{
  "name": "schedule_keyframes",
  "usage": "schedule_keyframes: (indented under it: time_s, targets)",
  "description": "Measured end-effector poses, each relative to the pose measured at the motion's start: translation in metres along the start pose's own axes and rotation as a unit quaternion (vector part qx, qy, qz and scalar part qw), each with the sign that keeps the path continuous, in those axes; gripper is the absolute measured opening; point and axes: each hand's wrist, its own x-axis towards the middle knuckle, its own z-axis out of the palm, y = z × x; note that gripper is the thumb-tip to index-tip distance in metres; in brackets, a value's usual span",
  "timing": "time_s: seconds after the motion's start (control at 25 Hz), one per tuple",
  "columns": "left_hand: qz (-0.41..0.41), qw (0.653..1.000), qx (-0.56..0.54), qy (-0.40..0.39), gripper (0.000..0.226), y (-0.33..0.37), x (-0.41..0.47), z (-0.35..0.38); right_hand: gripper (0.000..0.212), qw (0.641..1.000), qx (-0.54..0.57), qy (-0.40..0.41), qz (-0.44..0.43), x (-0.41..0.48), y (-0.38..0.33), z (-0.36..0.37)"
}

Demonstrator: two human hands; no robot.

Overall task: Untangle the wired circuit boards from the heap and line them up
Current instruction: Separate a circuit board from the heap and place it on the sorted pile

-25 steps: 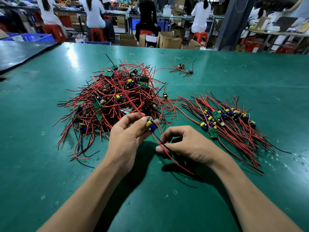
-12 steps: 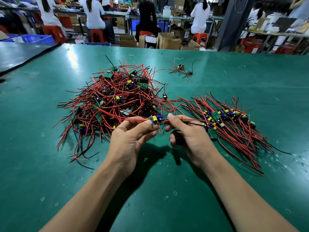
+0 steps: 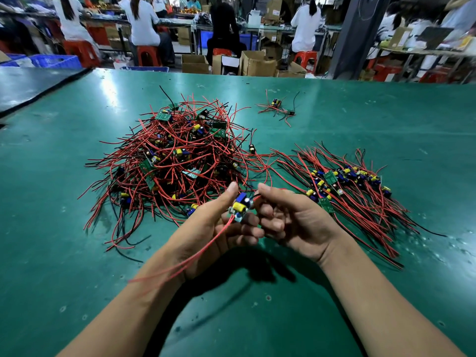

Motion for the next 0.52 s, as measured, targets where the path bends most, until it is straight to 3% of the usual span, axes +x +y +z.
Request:
schedule_keyframes:
  time_s: [0.08,0.2,0.36,0.52]
  targets:
    - [-0.003,1.000,-0.008,-0.001,0.046,0.000,-0.001,-0.001,0.024,0.999,-0.026,0.032,0.016,0.002,0.001,-0.002]
    - [0.030,1.000,-0.006,0.006,0.023,-0.005,-0.003,0.000,0.025,0.995,-0.049,0.081,0.025,0.007,0.006,-0.008]
    - [0.066,0.994,0.046,0.079,0.020,-0.016,-0.002,0.005,0.025,0.990,-0.091,0.098,0.038,0.008,0.011,-0.013]
    - [0.089,0.983,0.098,0.125,0.001,-0.020,0.000,0.008,0.021,0.984,-0.133,0.115,0.032,0.006,0.011,-0.015]
